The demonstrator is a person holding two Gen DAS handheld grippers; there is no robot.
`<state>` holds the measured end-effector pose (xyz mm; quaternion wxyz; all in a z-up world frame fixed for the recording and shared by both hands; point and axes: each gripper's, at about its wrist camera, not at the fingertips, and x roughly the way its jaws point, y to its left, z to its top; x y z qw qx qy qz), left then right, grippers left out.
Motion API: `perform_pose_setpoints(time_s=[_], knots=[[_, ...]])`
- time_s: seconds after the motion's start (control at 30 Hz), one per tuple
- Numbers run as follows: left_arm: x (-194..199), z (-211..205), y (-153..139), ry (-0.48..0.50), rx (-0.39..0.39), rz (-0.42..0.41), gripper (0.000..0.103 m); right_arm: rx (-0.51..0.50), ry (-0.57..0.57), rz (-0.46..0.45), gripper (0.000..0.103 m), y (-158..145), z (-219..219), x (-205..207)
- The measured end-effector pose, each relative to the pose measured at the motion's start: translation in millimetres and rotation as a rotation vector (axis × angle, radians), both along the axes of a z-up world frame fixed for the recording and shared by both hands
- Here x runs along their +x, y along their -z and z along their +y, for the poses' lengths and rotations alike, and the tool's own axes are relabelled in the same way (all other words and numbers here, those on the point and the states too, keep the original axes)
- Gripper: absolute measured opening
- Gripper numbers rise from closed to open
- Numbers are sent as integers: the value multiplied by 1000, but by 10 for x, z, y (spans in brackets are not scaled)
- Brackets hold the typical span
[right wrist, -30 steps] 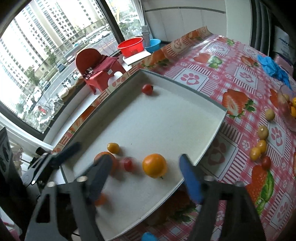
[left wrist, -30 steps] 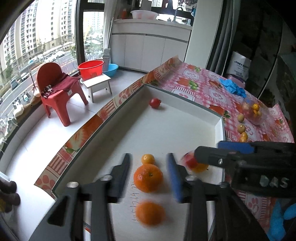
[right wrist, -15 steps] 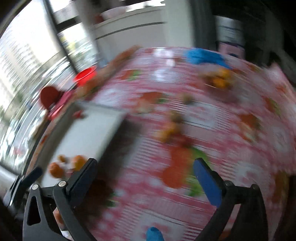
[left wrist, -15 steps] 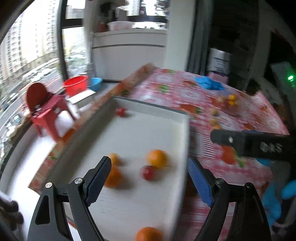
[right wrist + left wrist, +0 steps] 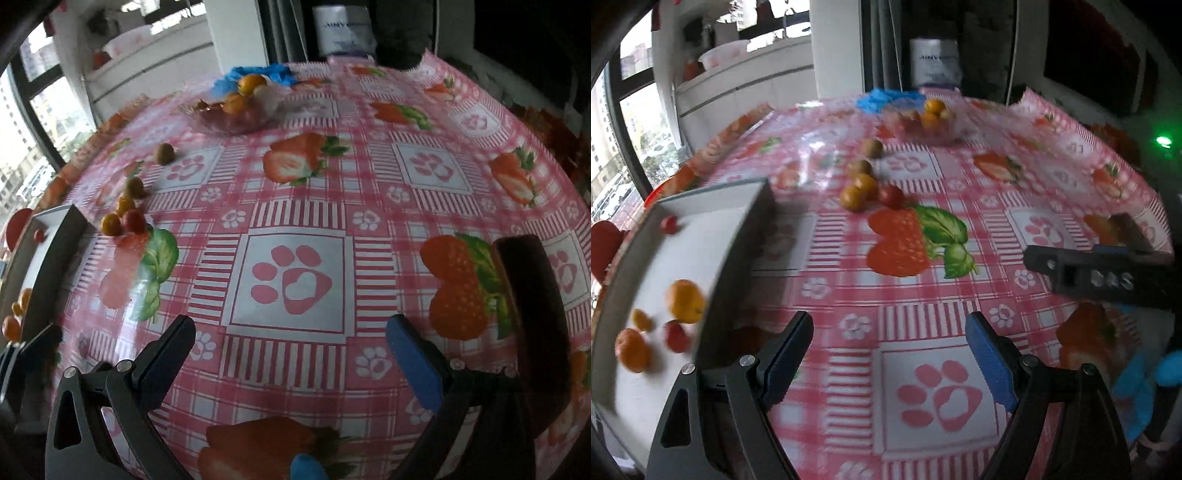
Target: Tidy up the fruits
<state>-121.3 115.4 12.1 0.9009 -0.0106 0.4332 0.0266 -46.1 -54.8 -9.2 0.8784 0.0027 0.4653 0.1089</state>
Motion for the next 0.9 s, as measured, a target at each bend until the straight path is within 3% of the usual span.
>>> perform_pose_setpoints(time_s=[0.1,0.17,0.2,0.9], knots=[[87,-6,109,2,-16,30,87,-49,-11,-26,103,42,68,-26],[88,17,140,-12,-24,24,100,-106,-15,-28,103,57,142,-47],[92,39,165,-19,-32,43,101,-103,-10,-30,103,53,147,-52],[61,43,175,-15,-30,22,102,-100,13,-49,103,29,139,-51]])
